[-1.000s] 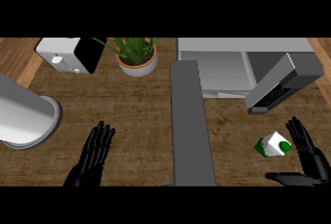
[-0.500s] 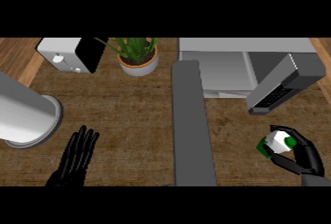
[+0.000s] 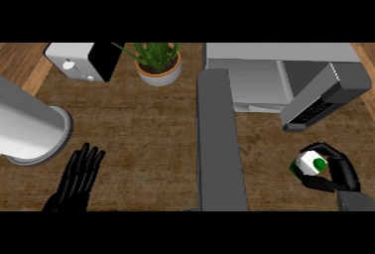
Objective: Pick up the milk, place it into the microwave and close the microwave
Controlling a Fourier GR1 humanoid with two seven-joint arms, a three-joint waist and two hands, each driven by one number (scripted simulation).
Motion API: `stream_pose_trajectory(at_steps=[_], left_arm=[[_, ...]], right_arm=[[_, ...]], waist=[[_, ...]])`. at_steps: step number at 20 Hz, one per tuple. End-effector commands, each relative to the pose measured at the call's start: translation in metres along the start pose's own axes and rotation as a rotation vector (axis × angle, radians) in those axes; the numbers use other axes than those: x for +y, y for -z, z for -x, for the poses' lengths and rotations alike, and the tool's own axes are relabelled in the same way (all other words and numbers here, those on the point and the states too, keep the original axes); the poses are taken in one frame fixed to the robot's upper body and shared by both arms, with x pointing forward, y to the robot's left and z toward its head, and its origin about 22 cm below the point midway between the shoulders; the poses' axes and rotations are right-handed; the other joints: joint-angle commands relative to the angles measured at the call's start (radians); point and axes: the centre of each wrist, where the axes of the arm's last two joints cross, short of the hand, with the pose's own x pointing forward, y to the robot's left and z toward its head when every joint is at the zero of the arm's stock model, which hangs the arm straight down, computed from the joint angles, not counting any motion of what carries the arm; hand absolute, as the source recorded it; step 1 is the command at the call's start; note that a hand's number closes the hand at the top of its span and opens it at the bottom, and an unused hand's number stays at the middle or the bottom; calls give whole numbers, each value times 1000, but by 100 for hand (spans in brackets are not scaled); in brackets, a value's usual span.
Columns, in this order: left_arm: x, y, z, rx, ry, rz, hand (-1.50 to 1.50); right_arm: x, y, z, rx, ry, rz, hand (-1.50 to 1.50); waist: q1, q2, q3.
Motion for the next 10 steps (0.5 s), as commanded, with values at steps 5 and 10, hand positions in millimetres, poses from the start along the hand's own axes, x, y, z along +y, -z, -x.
stream_pose_trajectory(at_steps=[5, 10], left_arm=[[19, 7, 1, 1, 12, -17, -150], [25, -19, -4, -13, 3, -31, -150]], right_arm=[[82, 4, 4, -31, -119, 145, 150], [104, 25, -6, -92, 27, 208, 150]], waist=[[-16, 6, 8], [-11, 3, 7]])
